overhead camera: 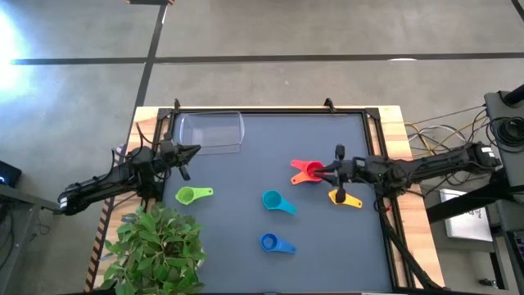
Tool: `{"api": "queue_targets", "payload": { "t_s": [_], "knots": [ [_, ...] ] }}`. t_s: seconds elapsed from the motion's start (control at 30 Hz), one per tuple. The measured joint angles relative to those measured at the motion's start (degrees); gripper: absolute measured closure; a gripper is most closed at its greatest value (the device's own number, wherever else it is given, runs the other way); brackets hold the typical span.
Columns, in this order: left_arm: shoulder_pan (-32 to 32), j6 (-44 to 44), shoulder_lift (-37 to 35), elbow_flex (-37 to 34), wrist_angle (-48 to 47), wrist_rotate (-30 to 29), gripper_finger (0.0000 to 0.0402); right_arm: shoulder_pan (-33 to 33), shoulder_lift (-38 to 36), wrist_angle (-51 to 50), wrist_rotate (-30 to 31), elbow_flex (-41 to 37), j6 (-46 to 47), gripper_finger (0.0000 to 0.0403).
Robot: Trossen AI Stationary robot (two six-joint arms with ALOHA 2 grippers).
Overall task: Nest measuring cups in basket
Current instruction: Stack the light blue measuring cup on top of the red measuring cup
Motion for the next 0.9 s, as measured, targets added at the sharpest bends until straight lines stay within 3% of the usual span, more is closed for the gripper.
{"api": "queue_targets", "payload": {
  "t_s": [0.47, 0.7, 0.9],
  "knots": [
    [0.0, 0.1, 0.0, 0.0, 0.0, 0.0, 0.0402, 10.4, 1.7, 1.7, 0.0, -0.4, 3.4, 0.0360],
    [0.0, 29.6, 0.1, 0.0, 0.6, -0.8, 0.0402, 15.6, 1.0, 3.7, 4.1, -0.4, 0.3, 0.0360],
    [0.0, 34.9, 0.2, 0.0, 2.4, -4.5, 0.0402, 17.2, 0.9, 3.1, 9.4, -0.3, -1.7, 0.0360]
  ]
}}
